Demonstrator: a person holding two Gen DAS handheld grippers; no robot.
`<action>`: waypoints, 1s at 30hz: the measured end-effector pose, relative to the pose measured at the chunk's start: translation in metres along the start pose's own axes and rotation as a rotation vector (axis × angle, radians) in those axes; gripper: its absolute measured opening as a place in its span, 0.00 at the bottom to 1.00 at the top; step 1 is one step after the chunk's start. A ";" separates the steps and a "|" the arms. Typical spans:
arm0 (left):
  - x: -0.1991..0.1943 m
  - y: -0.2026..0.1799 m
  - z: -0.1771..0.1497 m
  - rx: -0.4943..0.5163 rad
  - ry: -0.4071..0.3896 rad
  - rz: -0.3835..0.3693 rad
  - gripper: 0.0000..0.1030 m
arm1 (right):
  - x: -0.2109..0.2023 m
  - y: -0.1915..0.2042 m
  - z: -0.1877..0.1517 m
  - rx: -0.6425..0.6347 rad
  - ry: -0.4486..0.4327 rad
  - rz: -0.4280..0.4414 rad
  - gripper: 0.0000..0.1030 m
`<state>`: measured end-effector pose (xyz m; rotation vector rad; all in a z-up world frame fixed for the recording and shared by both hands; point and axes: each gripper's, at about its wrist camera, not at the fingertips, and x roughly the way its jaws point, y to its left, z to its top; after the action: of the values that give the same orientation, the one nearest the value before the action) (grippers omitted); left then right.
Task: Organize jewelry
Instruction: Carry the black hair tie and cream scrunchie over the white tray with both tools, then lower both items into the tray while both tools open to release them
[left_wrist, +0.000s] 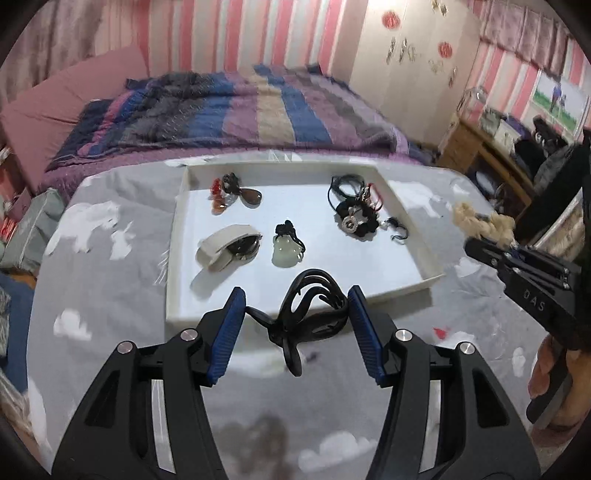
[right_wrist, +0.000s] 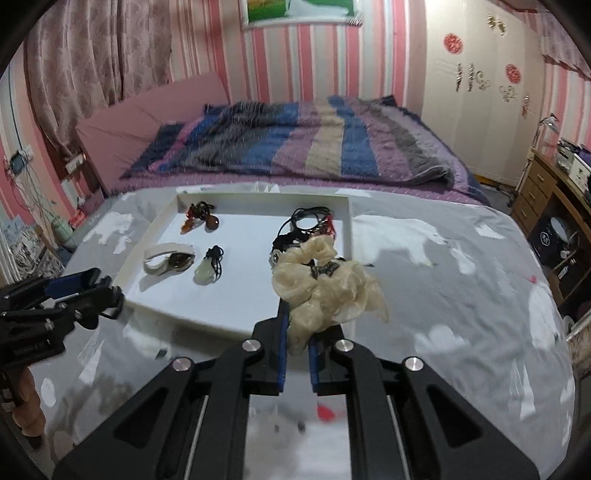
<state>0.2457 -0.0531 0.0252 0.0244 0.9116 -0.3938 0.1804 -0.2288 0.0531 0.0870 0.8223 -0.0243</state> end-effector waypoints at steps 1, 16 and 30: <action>0.011 0.006 0.007 -0.023 0.001 0.017 0.55 | 0.012 0.000 0.005 0.009 0.014 0.001 0.09; 0.096 0.009 0.018 0.014 0.037 0.144 0.55 | 0.114 -0.005 -0.004 0.070 0.113 -0.029 0.09; 0.113 0.018 0.016 0.006 0.060 0.159 0.56 | 0.133 -0.006 -0.009 0.085 0.141 -0.016 0.09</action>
<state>0.3259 -0.0757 -0.0549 0.1137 0.9607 -0.2489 0.2644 -0.2329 -0.0511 0.1634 0.9631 -0.0690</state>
